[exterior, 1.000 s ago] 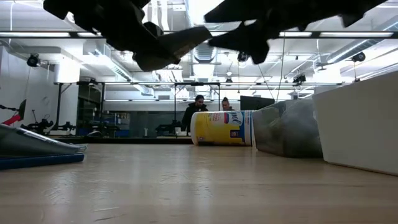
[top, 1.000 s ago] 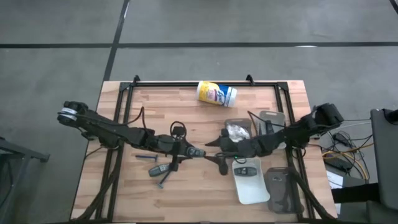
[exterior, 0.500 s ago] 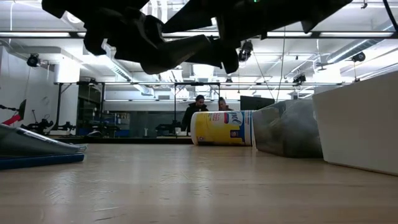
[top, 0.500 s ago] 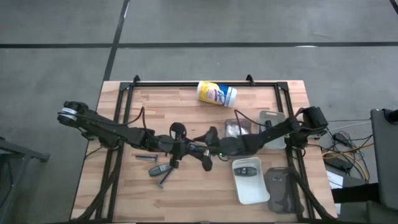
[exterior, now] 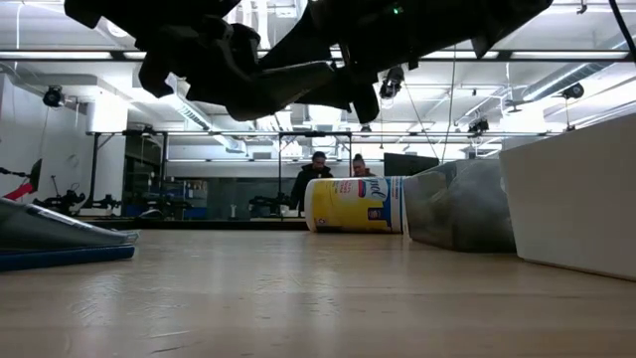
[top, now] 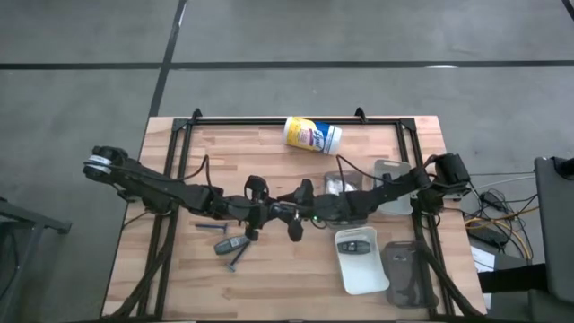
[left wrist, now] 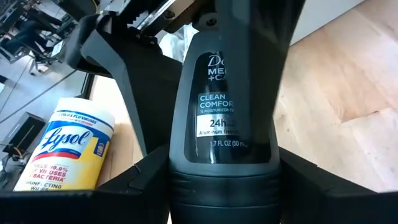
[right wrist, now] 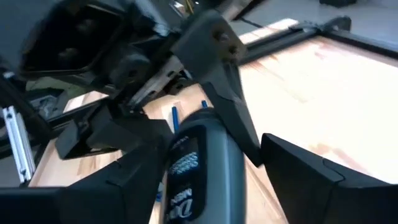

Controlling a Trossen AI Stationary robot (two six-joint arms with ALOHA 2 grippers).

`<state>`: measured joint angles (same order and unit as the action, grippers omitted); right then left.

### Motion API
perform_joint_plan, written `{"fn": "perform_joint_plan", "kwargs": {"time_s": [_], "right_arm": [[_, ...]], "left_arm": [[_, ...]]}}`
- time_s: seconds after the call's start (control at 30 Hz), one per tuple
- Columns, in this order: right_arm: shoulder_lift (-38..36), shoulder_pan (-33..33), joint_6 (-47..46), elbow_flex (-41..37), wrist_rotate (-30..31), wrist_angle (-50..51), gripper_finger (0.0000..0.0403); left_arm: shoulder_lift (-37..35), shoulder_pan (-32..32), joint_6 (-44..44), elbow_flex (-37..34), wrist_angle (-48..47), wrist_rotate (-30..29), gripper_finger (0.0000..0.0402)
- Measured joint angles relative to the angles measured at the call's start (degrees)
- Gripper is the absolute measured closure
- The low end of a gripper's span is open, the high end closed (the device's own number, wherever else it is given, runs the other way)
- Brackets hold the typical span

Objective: Pick & Place Travel size toiletries
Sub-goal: Put the top deodorant into the white bin

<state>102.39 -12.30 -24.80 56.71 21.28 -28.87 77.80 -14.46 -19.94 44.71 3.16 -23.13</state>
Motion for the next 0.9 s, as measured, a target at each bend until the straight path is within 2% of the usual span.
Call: {"fn": "perform_joint_plan", "kwargs": {"time_s": [0.13, 0.33, 0.57, 0.7, 0.9], "right_arm": [[0.0, 0.6, -3.3, 0.0, -0.1, 1.4, 0.0162], [0.0, 0.8, -3.5, 0.0, -0.1, 1.2, 0.0175], [-0.1, 1.3, -3.8, -0.1, 0.0, 0.2, 0.0163], [0.0, 1.9, -3.9, -0.4, -1.0, 1.9, 0.0153], [0.0, 2.2, -3.7, -0.5, -1.4, 1.0, 0.0149]], "left_arm": [[0.0, 0.0, -1.3, 0.0, -0.2, -0.3, 0.0184], [0.0, -0.1, -3.0, 0.0, -0.2, -2.6, 0.0184], [-0.4, -0.6, -5.7, 0.0, -0.1, -6.5, 0.0184], [-2.0, -1.2, -7.0, 0.2, 1.0, -11.9, 0.0184], [-3.9, -1.5, -6.8, 0.1, 0.2, -11.4, 0.0184]]}}
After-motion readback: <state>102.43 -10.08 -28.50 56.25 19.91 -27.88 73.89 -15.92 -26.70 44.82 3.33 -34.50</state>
